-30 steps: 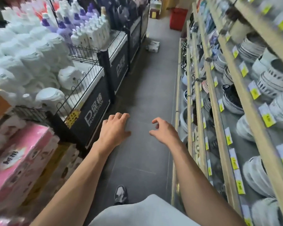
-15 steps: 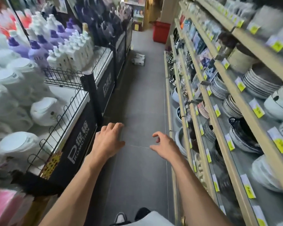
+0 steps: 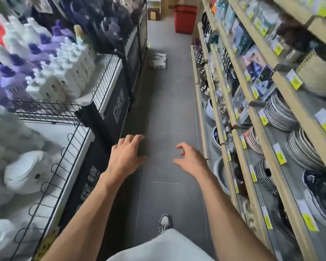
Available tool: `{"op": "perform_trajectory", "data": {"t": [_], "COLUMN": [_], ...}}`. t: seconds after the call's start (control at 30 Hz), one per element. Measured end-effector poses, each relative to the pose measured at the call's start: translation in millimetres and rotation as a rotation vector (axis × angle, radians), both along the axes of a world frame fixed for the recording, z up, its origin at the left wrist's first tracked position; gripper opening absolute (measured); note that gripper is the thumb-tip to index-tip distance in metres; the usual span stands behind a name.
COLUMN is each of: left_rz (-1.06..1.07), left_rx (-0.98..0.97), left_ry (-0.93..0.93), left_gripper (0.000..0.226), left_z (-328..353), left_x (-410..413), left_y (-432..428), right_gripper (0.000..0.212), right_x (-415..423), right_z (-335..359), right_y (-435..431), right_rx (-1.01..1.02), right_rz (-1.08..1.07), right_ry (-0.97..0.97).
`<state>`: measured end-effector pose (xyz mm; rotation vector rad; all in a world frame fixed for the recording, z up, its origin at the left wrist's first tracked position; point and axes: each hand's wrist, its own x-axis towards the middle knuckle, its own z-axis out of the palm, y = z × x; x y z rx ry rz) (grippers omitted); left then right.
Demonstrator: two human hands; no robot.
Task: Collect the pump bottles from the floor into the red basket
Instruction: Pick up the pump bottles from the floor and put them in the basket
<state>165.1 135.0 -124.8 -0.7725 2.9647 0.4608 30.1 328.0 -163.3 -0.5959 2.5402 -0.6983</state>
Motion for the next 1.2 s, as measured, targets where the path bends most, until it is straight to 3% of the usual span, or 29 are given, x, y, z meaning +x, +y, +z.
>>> {"op": "perform_trajectory", "data": {"t": [0.73, 1.2], "left_rz": [-0.106, -0.022], "left_rx": [0.040, 0.043], "left_ry": [-0.033, -0.020], "left_gripper": [0.078, 0.074], "left_z": [-29.1, -28.8], "left_x": [-395.6, -622.1], "left_y": [-235.4, -356.5], "right_gripper": [0.051, 0.052], "right_x": [-365.9, -606.1], "right_z": [-4.7, -18.6], "right_y": [-238.8, -356.9], "right_rx": [0.138, 0.100], "right_rz": [0.011, -0.014], "right_ry": [0.011, 0.002]}}
